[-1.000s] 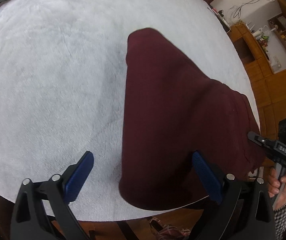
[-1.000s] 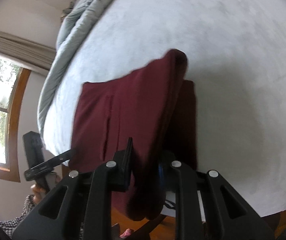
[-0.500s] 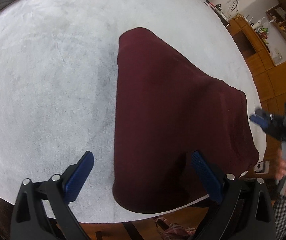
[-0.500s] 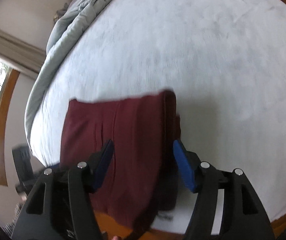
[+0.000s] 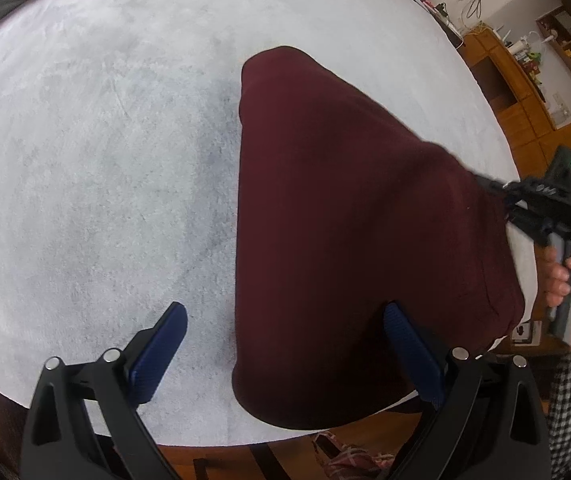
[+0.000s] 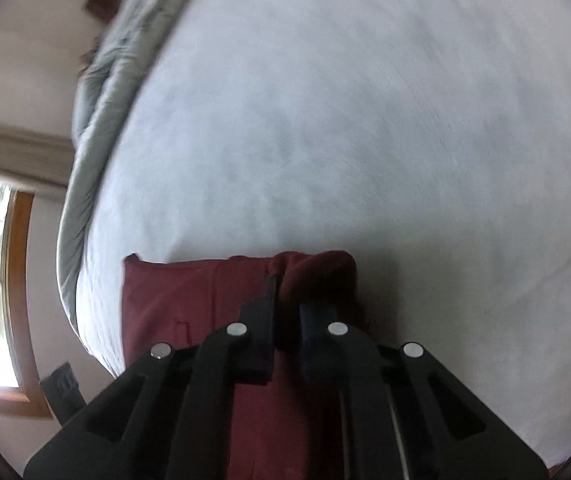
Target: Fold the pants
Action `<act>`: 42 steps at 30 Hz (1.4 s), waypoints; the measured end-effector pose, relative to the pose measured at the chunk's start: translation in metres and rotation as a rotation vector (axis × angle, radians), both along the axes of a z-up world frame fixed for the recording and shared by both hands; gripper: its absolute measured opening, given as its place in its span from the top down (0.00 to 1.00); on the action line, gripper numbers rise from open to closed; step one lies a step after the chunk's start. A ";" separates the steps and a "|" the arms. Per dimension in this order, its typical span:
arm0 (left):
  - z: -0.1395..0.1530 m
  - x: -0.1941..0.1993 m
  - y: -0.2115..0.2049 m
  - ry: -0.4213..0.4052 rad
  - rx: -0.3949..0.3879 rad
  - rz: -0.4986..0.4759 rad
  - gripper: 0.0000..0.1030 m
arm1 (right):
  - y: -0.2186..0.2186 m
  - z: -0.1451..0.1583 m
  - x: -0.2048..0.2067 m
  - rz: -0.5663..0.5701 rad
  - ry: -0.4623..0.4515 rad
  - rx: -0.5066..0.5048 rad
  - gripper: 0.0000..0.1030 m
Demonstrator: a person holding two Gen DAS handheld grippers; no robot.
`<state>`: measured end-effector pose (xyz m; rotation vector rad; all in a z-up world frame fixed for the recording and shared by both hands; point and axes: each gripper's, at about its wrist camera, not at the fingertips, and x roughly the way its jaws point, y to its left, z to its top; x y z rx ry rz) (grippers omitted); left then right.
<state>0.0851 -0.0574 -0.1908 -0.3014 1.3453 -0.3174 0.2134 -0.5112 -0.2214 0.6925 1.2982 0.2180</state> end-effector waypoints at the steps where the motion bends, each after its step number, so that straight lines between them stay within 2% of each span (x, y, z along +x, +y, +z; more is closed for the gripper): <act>1: 0.000 0.001 -0.001 0.003 0.001 0.002 0.04 | 0.001 -0.004 -0.004 -0.003 0.010 -0.003 0.92; 2: 0.000 0.001 -0.001 0.003 0.003 0.001 0.04 | 0.002 -0.004 -0.005 -0.003 0.001 -0.004 0.91; 3: 0.000 0.000 -0.002 0.001 0.007 -0.002 0.04 | 0.005 0.002 -0.007 0.009 -0.027 0.002 0.84; 4: 0.000 -0.001 -0.003 -0.002 0.013 -0.008 0.04 | 0.006 0.007 -0.010 0.012 -0.037 0.000 0.71; 5: 0.000 -0.001 -0.004 -0.004 0.017 -0.012 0.04 | 0.007 0.013 -0.012 0.016 -0.045 -0.001 0.67; 7: 0.002 -0.002 -0.004 -0.001 0.014 -0.010 0.04 | 0.006 0.030 -0.029 0.040 -0.086 0.014 0.41; 8: 0.003 -0.003 -0.003 0.001 0.007 -0.007 0.04 | 0.006 0.036 -0.036 0.049 -0.098 0.003 0.40; 10: 0.004 -0.004 -0.002 0.004 -0.011 -0.002 0.04 | 0.008 0.047 -0.061 0.086 -0.102 -0.014 0.40; 14: 0.002 -0.011 0.001 0.020 -0.039 0.009 0.04 | 0.008 0.053 -0.110 0.107 -0.092 0.019 0.40; 19: -0.001 -0.017 0.004 0.026 -0.062 0.028 0.04 | 0.023 0.042 -0.151 0.116 -0.060 0.061 0.41; 21: 0.000 -0.018 0.006 0.026 -0.064 0.031 0.04 | 0.030 0.037 -0.156 0.120 -0.052 0.076 0.46; 25: 0.003 -0.021 0.003 0.014 -0.055 0.016 0.04 | 0.039 0.034 -0.151 0.108 -0.065 0.076 0.76; 30: 0.007 -0.023 0.007 0.008 -0.063 0.016 0.04 | 0.036 0.050 -0.154 0.128 -0.090 0.041 0.80; 32: 0.005 -0.022 0.009 0.011 -0.062 0.014 0.04 | 0.033 0.037 -0.152 0.127 -0.048 0.011 0.80; 34: 0.002 -0.019 0.011 0.026 -0.060 0.014 0.04 | 0.036 0.019 -0.152 0.117 -0.003 0.038 0.80; 36: 0.000 -0.016 0.013 0.032 -0.067 0.008 0.04 | 0.039 0.018 -0.154 0.118 -0.019 0.040 0.79; 39: -0.005 -0.005 0.013 0.055 -0.123 0.010 0.04 | 0.040 0.023 -0.155 0.114 -0.048 0.043 0.78; 42: -0.021 0.010 0.017 0.118 -0.204 0.014 0.04 | 0.040 0.022 -0.156 0.115 -0.042 0.044 0.77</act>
